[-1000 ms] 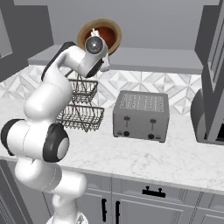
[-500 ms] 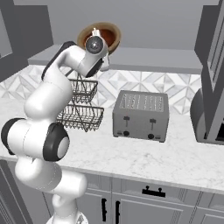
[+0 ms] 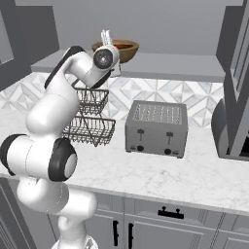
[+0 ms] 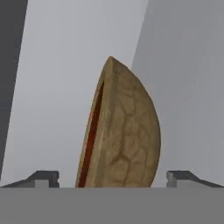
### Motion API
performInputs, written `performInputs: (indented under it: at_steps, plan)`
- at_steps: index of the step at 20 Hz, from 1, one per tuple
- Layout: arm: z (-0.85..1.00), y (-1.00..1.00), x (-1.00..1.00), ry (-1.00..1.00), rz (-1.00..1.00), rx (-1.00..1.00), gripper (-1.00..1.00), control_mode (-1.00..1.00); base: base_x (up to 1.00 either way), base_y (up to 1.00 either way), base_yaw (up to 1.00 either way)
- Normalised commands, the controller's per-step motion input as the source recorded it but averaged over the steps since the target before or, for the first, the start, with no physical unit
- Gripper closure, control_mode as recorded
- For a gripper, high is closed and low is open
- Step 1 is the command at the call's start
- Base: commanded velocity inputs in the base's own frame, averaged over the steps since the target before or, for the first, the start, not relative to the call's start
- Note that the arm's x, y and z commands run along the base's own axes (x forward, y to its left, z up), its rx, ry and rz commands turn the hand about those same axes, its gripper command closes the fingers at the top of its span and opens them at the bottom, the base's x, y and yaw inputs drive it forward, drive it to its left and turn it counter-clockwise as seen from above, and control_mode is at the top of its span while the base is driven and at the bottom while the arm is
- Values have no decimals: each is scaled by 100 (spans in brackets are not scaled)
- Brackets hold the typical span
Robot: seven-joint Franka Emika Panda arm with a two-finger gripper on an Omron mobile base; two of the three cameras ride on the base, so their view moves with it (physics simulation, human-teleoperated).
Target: Pick up the bowls on the counter and stack them on top of one another in the open cabinet. Place the smaller bowl on top of the larger bowl.
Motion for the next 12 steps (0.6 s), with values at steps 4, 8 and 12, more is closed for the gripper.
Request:
performInputs:
  at_steps: [4, 8, 12]
  plan:
    - [44, 0, -25, -11, 0, 0, -100, -100, 0, 0, 0]
    - [17, 0, -64, 0, -5, 0, -100, -100, 0, 0, 0]
    - [0, -12, -97, 0, -4, 0, -100, -100, 0, 0, 0]
